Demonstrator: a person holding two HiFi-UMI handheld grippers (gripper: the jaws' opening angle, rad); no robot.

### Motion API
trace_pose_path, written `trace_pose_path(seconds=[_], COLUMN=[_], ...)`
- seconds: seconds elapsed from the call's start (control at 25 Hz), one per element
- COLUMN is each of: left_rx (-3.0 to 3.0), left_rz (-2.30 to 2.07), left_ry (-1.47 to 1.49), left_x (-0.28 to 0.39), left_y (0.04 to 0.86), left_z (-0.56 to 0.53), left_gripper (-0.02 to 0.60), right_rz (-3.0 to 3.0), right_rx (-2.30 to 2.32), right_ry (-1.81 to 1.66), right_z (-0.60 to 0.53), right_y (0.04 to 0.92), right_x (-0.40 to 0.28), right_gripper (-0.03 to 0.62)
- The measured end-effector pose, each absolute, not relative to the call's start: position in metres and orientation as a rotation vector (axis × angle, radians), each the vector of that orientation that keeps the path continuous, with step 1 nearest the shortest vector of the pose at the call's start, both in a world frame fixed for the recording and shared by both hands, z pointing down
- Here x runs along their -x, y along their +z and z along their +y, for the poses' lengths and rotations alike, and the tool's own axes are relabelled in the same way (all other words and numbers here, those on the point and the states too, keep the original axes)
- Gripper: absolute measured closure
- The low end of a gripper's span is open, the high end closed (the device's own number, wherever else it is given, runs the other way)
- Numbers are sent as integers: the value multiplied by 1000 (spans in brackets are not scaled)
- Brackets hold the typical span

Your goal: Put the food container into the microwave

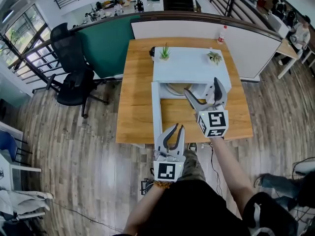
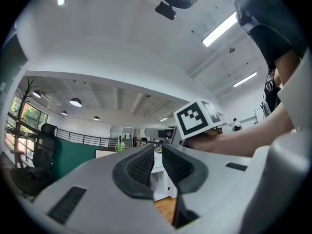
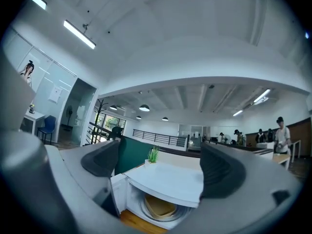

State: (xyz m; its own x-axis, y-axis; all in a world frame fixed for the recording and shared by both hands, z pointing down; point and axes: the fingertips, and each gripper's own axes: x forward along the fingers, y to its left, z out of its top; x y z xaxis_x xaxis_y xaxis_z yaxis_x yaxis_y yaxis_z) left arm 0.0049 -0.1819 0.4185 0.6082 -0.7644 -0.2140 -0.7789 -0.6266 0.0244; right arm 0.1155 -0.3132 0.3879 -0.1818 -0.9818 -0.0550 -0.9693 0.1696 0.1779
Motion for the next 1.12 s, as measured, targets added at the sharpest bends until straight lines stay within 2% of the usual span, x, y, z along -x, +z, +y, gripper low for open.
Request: trace_pose_path(seconds=[0.44,0.88,1.12], left_rx=[2721,2682,2698], left_rz=[1328,1357,1392], left_ry=[269,266,255], left_x=[-7,-5,-6], left_y=[415,422,424], left_z=[-182,-188,-189], left_gripper=[517,517,517], right_rz=[-2398,-2432,-2455], right_rx=[-1966,-1943,-1939], right_ry=[-420,-375,-345], right_z=[-260,-241,-229], right_y=[355,400,404], right_x=[-105,-100,-96], right_gripper=[164,267,299])
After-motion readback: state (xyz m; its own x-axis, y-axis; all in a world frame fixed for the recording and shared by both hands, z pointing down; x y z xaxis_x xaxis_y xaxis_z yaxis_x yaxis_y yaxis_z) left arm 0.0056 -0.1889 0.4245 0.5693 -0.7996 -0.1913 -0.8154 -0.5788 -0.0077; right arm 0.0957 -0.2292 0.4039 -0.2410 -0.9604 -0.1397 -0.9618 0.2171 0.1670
